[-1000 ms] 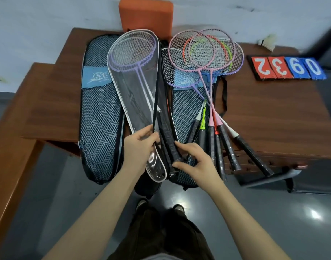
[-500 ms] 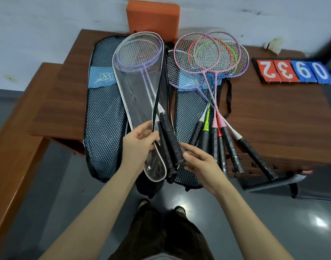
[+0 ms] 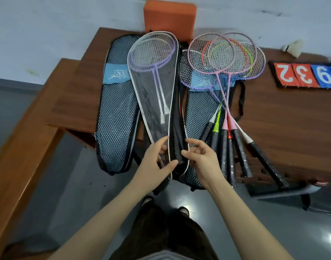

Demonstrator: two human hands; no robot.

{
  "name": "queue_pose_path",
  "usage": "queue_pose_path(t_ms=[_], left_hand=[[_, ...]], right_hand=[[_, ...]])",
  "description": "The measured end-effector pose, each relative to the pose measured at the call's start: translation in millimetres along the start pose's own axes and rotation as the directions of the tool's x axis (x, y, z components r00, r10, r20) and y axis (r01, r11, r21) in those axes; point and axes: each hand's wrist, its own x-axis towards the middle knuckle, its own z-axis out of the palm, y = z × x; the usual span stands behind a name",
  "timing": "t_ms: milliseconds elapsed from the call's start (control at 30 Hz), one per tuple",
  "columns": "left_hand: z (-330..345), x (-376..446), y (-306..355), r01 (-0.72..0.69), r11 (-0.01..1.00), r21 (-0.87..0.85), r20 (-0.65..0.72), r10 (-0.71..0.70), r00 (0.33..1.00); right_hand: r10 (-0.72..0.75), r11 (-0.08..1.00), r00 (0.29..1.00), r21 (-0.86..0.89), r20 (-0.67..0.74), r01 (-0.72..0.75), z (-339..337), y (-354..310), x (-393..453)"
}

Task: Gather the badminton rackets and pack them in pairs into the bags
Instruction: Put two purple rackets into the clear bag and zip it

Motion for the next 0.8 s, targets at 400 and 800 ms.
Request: queue_pose_path(t_ms=[400, 800], left_hand=[[35, -10, 6, 0.087, 0.995, -0.045, -0.214, -0.095, 0.972], [61, 6, 9, 0.144, 0.969, 0.203, -0.187, -0.106, 0.977]], right_hand=[[-0.097, 0.958, 0.994, -0.268, 0.046, 0.106, -15, -13, 5], [-0.135, 0.934, 0.988, -0.325, 0.071, 0.151, -36, -7, 12]])
